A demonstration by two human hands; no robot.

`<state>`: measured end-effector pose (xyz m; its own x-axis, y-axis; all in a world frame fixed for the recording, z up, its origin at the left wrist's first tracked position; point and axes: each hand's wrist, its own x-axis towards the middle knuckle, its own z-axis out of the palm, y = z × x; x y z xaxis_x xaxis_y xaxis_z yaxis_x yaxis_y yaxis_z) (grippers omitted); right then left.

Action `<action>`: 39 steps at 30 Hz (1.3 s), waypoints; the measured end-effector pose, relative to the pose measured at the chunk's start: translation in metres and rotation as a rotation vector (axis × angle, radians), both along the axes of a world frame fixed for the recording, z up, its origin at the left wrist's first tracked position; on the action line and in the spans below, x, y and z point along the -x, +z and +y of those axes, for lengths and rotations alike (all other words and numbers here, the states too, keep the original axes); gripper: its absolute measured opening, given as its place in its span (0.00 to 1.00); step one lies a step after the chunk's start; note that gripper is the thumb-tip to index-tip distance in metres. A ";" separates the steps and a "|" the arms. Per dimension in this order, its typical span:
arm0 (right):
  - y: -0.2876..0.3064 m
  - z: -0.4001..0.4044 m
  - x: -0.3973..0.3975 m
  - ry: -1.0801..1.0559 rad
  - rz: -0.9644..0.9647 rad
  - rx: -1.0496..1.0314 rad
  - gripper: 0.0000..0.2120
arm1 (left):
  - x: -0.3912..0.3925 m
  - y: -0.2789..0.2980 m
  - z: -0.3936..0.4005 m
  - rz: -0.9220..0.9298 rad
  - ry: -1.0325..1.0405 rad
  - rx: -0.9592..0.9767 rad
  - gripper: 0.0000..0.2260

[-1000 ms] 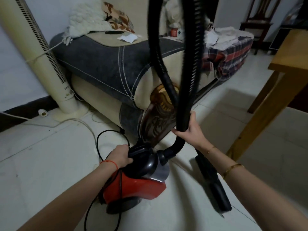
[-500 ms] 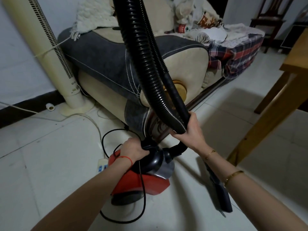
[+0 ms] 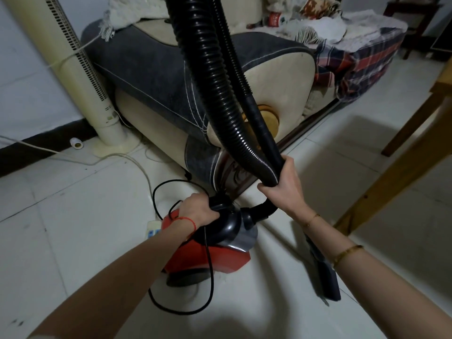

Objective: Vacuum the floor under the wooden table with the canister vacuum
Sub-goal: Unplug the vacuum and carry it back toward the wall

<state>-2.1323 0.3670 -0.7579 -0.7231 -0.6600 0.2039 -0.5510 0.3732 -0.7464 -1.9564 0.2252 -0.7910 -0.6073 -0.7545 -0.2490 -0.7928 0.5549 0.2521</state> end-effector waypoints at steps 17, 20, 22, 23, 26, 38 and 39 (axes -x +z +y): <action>0.285 0.026 -0.015 0.132 -0.258 -0.105 0.37 | -0.062 0.297 0.053 0.089 0.194 -0.193 0.04; 0.353 0.028 -0.023 0.172 -0.336 -0.138 0.40 | -0.081 0.380 0.063 0.082 0.247 -0.224 0.05; 0.398 0.029 -0.032 0.214 -0.358 -0.169 0.42 | -0.096 0.430 0.071 0.072 0.267 -0.230 0.07; 0.421 0.030 -0.040 0.223 -0.354 -0.170 0.42 | -0.104 0.454 0.075 0.067 0.276 -0.230 0.08; 0.492 0.033 -0.067 0.255 -0.390 -0.152 0.37 | -0.130 0.520 0.088 0.067 0.316 -0.243 0.08; 0.613 0.038 -0.169 0.494 -0.430 -0.204 0.39 | -0.249 0.638 0.152 0.070 0.506 -0.213 0.08; 0.619 0.038 -0.181 0.528 -0.428 -0.213 0.39 | -0.262 0.642 0.160 0.076 0.532 -0.219 0.08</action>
